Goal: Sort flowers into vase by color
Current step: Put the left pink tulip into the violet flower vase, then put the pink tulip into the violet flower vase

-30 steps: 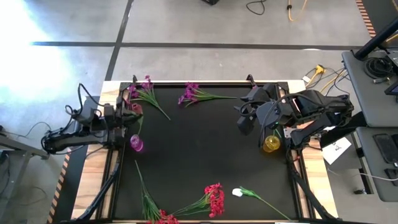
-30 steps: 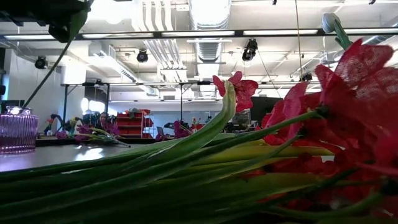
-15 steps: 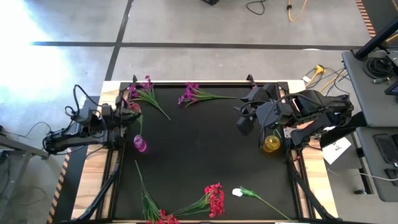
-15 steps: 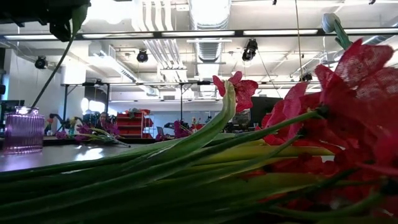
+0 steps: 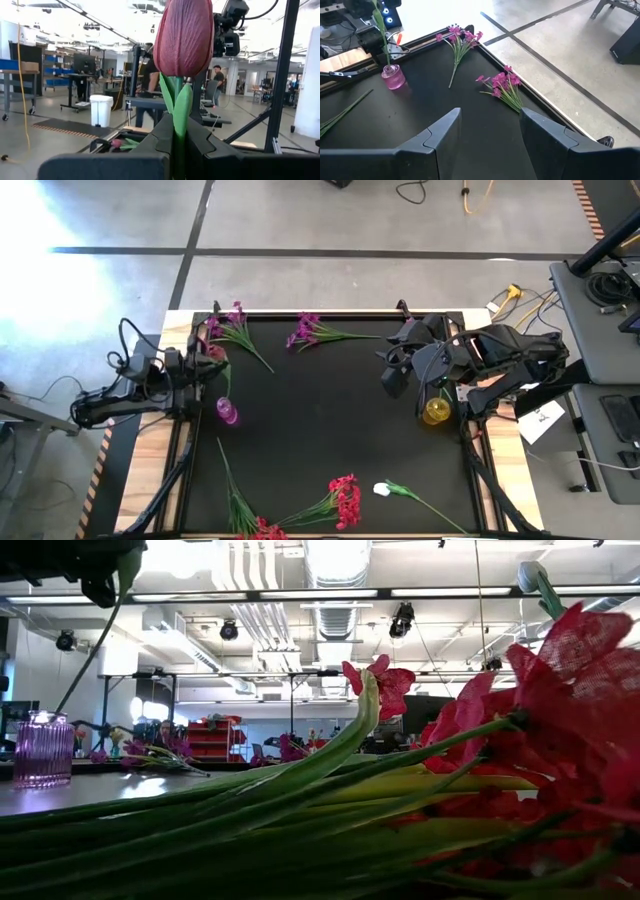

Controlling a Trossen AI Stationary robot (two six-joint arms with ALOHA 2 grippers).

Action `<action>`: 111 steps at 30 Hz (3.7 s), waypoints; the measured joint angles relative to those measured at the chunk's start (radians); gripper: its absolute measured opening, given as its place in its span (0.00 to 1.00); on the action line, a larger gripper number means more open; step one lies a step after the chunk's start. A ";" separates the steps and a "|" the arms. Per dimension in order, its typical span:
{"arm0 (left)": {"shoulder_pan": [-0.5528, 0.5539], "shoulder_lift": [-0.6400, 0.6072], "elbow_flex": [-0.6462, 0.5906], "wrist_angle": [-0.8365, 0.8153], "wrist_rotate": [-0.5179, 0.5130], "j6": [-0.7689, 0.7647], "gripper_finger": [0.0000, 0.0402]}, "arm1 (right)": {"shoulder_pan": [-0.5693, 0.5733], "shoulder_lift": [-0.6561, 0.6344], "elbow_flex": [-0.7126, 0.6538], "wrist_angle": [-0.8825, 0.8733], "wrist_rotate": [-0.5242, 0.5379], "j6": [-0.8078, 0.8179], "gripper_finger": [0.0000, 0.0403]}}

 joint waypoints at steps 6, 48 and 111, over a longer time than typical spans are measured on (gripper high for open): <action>0.000 0.000 -0.015 0.036 0.043 -0.041 0.00 | 0.000 0.000 0.000 0.000 0.000 -0.001 0.48; 0.000 0.443 0.814 -1.268 0.060 -0.438 0.69 | -0.361 0.000 -0.002 -0.108 -0.096 0.164 0.48; 0.001 0.795 1.154 -0.592 -0.082 -0.038 0.68 | -1.202 0.323 -0.920 0.556 -0.488 -0.081 0.42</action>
